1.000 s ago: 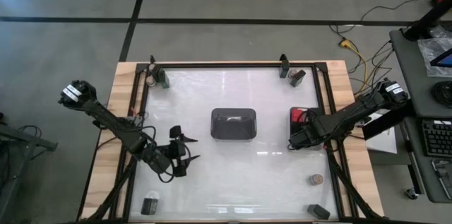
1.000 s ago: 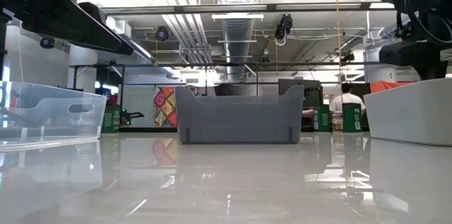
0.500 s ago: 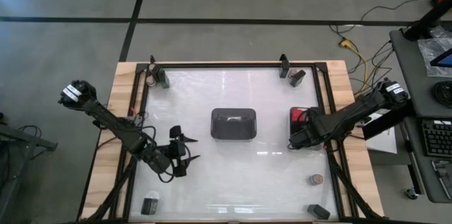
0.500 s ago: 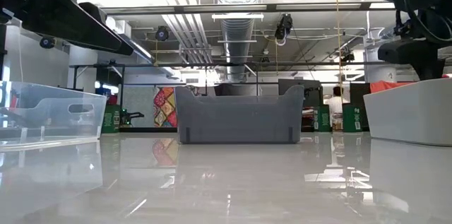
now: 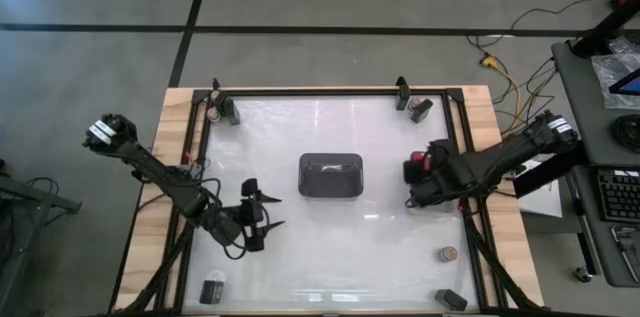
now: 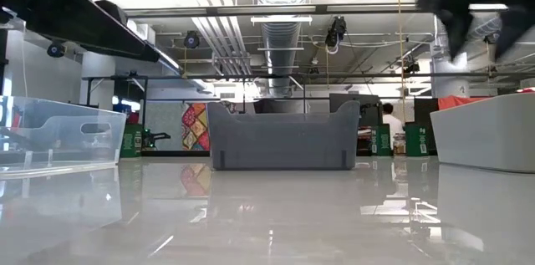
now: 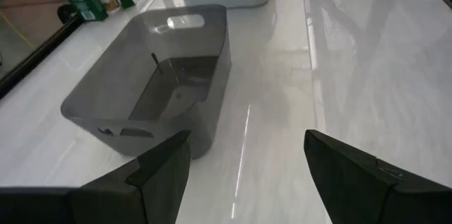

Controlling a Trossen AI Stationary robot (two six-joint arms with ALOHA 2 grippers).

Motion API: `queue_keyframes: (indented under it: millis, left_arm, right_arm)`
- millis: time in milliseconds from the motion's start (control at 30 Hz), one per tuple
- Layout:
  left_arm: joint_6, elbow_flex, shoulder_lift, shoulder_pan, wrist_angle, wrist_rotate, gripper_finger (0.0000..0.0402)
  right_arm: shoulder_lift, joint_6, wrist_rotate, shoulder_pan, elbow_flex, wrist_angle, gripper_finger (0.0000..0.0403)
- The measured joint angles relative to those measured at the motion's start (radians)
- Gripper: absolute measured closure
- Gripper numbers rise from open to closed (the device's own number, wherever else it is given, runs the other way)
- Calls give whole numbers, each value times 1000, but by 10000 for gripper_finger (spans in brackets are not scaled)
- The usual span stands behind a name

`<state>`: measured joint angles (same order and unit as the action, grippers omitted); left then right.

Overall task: Sort spices by type
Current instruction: Put the green spice can into the gray bin

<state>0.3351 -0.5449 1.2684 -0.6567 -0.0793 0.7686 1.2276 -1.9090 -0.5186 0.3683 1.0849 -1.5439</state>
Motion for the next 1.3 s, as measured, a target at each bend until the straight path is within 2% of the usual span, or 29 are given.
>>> queue_keyframes:
  millis: [133,267,333,433,500,667,767,833,933,1033,1100,1300]
  left_arm:
    - [-23,0,1,0,-15,8,143]
    - [-54,1,1,-4,-90,7,143]
    - [-101,1,-6,-13,-180,-40,143]
    - [-207,1,-12,-43,-338,-165,143]
    - [-257,0,-12,-75,-383,-214,143]
    - [-267,-2,-50,-171,-386,-185,143]
    - [-136,-64,-82,-225,-230,-169,143]
    - [12,-142,-89,-268,-33,-168,143]
    - [332,-280,-62,-322,328,-193,143]
    - [685,-423,9,-362,649,-290,143]
    - [853,-506,73,-389,799,-381,143]
    - [1088,-704,266,-418,1020,-604,143]
  right_arm:
    - [59,181,-132,0,99,113,86]
    - [160,433,-210,1,194,278,88]
    - [223,557,-231,10,241,356,93]
    - [318,727,-280,41,318,458,101]
    - [377,831,-325,73,372,507,106]
    - [503,988,-404,139,500,525,105]
    - [548,1059,-406,151,547,525,96]
    - [567,1090,-406,156,567,525,89]
    - [586,1129,-408,161,592,534,82]
    - [589,1173,-410,168,599,547,78]
    - [589,1195,-419,174,599,560,78]
    - [590,1224,-426,189,598,559,87]
